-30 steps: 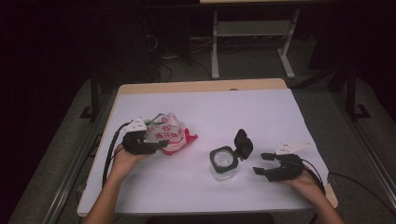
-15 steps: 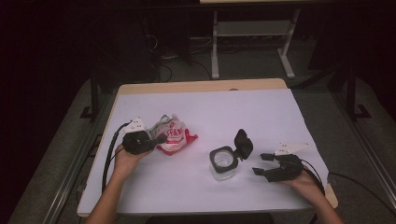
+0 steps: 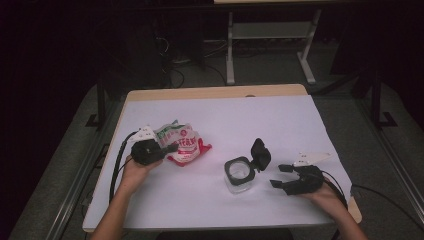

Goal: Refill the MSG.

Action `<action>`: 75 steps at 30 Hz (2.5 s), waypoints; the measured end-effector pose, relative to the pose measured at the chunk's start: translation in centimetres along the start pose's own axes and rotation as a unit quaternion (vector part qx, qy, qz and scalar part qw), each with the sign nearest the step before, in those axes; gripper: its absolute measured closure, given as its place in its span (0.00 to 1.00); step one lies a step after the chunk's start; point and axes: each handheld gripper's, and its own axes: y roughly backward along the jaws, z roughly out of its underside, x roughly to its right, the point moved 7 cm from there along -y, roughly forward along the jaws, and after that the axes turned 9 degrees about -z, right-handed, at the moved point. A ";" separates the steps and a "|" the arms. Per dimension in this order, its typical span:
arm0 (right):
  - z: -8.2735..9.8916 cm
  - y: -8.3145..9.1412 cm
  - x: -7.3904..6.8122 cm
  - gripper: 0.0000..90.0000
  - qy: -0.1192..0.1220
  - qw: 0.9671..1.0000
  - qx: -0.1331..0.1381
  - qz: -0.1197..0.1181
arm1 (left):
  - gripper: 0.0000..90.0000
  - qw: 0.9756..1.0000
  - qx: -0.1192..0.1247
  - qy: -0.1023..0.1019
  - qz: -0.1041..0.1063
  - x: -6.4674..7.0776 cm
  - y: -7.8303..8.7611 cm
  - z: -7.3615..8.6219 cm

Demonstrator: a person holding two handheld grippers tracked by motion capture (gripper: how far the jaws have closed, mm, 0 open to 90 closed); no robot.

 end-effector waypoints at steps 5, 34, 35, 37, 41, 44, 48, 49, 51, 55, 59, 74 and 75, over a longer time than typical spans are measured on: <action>0.0 -0.1 0.0 0.34 0.000 1.000 0.001 0.001 | 1.00 1.000 -0.002 -0.010 -0.006 0.1 0.0 -0.1; -0.6 1.1 -0.6 0.35 -0.001 1.000 0.015 0.002 | 1.00 0.999 0.047 -0.018 0.006 4.0 2.8 -4.7; -0.6 1.1 -0.7 0.37 0.000 1.000 0.014 0.003 | 1.00 0.999 0.049 -0.016 0.005 3.9 2.9 -4.7; -0.6 1.3 -0.8 0.45 0.001 1.000 0.009 0.002 | 1.00 0.999 0.050 -0.011 0.007 4.0 3.1 -4.7; -0.9 1.8 -1.4 0.74 0.008 1.000 0.007 -0.004 | 1.00 0.999 0.050 -0.013 0.005 4.1 3.4 -4.7; -0.8 2.1 -1.8 0.93 0.001 1.000 0.010 -0.012 | 1.00 0.998 0.056 -0.015 0.001 4.3 3.9 -4.8; -0.7 1.7 -2.6 1.00 0.015 1.000 -0.006 -0.025 | 1.00 0.998 0.067 -0.004 0.009 4.4 4.6 -5.1; -0.6 1.6 -2.9 1.00 0.021 0.999 -0.010 -0.026 | 1.00 0.998 0.069 -0.004 0.008 4.4 4.9 -5.1; -0.7 1.4 -3.5 1.00 0.029 0.999 -0.006 -0.035 | 1.00 0.997 0.074 0.002 0.012 4.5 5.2 -5.2; -0.9 1.0 -4.8 1.00 0.043 0.997 -0.014 -0.056 | 1.00 0.997 0.080 0.007 0.017 4.6 5.8 -5.4; -1.2 0.3 -5.8 1.00 0.055 0.996 -0.019 -0.072 | 1.00 0.996 0.089 0.008 0.019 4.6 6.4 -5.4; -4.1 -0.9 -10.1 1.00 0.100 0.988 0.002 -0.119 | 1.00 0.994 0.105 0.002 0.027 5.7 7.7 -6.4; -4.7 -0.9 -10.5 1.00 0.102 0.987 0.010 -0.121 | 1.00 0.994 0.105 0.001 0.026 5.7 7.7 -6.4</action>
